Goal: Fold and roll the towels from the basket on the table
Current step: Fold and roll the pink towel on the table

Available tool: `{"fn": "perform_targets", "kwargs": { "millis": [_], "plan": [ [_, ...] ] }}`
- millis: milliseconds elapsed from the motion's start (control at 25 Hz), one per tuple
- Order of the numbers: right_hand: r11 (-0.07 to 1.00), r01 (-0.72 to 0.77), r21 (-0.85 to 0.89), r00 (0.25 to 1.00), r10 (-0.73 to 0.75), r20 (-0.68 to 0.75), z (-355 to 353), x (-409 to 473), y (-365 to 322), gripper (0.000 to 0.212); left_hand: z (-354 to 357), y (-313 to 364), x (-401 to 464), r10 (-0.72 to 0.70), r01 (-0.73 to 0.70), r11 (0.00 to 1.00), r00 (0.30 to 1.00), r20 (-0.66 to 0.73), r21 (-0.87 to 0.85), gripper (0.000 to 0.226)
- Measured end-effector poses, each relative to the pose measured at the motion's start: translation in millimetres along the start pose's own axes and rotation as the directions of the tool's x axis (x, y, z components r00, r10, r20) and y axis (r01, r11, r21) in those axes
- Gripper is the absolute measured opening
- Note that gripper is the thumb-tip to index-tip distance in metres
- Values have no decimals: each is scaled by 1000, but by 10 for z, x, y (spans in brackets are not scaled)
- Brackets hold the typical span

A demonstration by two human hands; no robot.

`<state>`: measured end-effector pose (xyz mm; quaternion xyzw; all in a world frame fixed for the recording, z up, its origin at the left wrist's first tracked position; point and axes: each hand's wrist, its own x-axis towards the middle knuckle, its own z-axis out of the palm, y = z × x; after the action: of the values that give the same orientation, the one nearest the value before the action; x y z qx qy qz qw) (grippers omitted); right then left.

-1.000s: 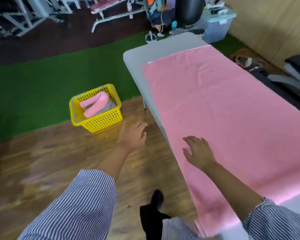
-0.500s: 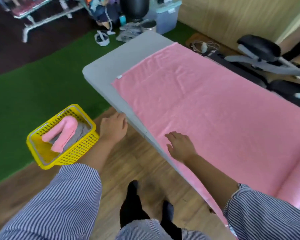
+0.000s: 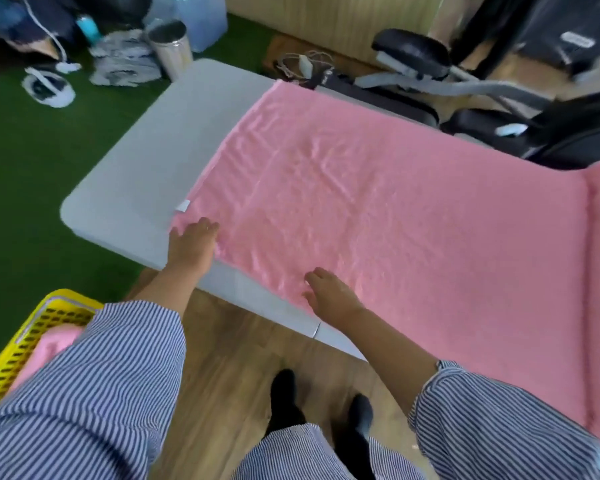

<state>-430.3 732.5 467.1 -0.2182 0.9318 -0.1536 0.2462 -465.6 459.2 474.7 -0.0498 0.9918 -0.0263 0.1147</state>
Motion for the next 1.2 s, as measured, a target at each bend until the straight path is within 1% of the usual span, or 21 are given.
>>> {"fn": "perform_targets", "kwargs": {
  "millis": [80,160,240,360,480,560,600,680,760,840,880,960,1080,1200],
  "plan": [
    [999,-47,1,999,47,3,-18,73,-42,28,41,-67,114,47,-47,999,999,14,9,36],
    [996,-93,13,996,93,3,-36,102,-47,21,73,-111,136,63,-64,998,998,27,26,28],
    [994,-108,18,994,107,25,-36,97,-100,21,141,-206,52,72,-73,997,997,28,37,25],
    [998,-65,14,996,64,66,53,29,-227,21,203,-394,-172,46,-49,998,997,66,39,27],
    [1000,9,17,995,-11,101,205,-80,-352,20,207,-541,-414,23,-39,992,991,132,121,32],
    [999,46,23,993,-49,106,235,-110,-377,20,146,-574,-498,41,-70,983,984,172,170,30],
    [998,59,24,993,-61,99,218,-114,-383,20,97,-584,-509,53,-86,980,982,181,181,26],
    [998,52,44,998,-54,42,139,-114,-366,21,-18,-563,-437,50,-73,986,987,152,148,16],
    [997,6,74,996,1,-88,50,-114,-299,24,-93,-492,-305,53,-61,993,996,76,106,17],
    [998,-46,36,973,53,-224,-6,-142,-171,30,-113,-321,-175,119,-120,990,993,9,81,32],
    [997,-78,1,961,76,-267,-25,-166,-95,34,-127,-187,-118,165,-164,985,986,-4,49,40],
    [987,-153,-41,943,133,-303,-61,-245,65,41,-176,175,-33,245,-245,969,969,13,-25,50],
    [965,-260,-33,912,234,-337,-104,-454,354,45,-226,860,39,362,-360,931,932,30,-61,54],
    [919,-392,23,844,370,-389,-118,-803,674,46,-227,1578,21,483,-481,874,875,16,-60,52]
  ]
}}
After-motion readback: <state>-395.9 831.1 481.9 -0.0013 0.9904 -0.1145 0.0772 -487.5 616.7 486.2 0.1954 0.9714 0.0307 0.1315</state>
